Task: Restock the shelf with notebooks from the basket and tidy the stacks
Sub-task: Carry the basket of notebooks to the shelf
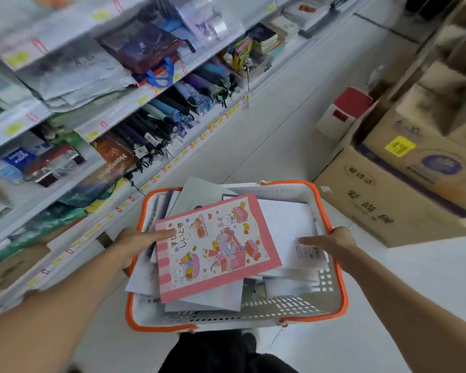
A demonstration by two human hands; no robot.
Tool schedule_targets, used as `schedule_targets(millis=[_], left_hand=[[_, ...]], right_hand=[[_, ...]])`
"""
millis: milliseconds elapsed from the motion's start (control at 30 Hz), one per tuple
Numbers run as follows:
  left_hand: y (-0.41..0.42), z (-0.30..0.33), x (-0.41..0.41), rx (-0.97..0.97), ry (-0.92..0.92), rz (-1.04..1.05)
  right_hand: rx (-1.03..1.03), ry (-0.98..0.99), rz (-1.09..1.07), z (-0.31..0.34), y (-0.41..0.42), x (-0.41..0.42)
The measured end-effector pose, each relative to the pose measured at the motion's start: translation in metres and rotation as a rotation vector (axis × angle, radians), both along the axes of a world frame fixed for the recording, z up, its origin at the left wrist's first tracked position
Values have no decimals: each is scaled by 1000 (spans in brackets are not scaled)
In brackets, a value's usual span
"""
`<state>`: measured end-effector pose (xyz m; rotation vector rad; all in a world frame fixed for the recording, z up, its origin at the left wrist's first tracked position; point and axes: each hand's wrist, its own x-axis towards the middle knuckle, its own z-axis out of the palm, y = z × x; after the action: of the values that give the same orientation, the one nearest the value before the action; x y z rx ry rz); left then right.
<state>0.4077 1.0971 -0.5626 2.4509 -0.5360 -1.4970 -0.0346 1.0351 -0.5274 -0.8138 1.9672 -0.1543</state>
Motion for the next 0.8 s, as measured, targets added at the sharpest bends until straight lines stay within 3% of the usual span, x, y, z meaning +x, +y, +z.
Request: schedule_targets(millis=[333,800], left_hand=[[-247,7,-12,32,-48,-13],[-559,9,-74,-74,8,226]], right_hand=[[38,65,80,-26,-273,4],[51,60,287,-35,-670,-24]])
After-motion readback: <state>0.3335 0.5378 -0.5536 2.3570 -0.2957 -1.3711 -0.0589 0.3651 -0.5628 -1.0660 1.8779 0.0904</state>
